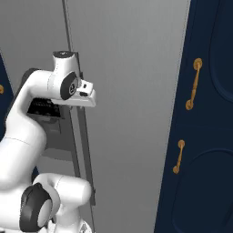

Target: Grab a lemon wedge from the fridge and one ice cube from the ice bowl, and put them in the glass of lemonade.

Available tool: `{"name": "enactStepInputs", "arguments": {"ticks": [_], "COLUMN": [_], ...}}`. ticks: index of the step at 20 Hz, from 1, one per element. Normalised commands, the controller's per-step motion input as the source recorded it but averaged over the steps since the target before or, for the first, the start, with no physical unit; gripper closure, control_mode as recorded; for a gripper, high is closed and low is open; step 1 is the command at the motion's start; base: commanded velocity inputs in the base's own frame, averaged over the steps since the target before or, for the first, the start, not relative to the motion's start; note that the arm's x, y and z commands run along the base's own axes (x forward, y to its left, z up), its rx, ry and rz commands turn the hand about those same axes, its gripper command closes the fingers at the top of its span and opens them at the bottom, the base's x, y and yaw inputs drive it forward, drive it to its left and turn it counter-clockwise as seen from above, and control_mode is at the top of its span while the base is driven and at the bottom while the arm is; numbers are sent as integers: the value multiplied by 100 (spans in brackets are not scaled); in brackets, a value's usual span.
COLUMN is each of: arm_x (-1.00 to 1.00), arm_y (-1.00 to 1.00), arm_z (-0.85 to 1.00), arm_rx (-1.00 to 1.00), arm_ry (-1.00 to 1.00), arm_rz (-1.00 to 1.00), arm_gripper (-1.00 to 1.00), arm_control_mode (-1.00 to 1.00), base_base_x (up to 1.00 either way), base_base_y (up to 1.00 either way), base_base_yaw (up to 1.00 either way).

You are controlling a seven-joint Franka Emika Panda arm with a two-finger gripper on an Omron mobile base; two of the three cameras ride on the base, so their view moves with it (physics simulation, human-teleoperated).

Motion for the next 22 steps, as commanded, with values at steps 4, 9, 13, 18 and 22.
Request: {"name": "enactStepInputs", "arguments": {"ticks": [4,9,13,18,22], "arm_x": [-61,-79,-28,0,0], "arm_y": [0,6,1,0,0], "arm_z": [0,0,0,0,0], "arm_rx": [0,0,0,0,0], "arm_ry": [-8,-10,-1,0,0], "arm_rz": [2,2,0,0,0], "arm_gripper": [-100,-100,-100,-100,-100], "arm_control_mode": [-100,-100,100,100,100], "base_base_x": [0,0,-41,-75,-1], "base_base_y": [0,0,1,56,66], "base_base_yaw": [0,0,1,17,55]}}
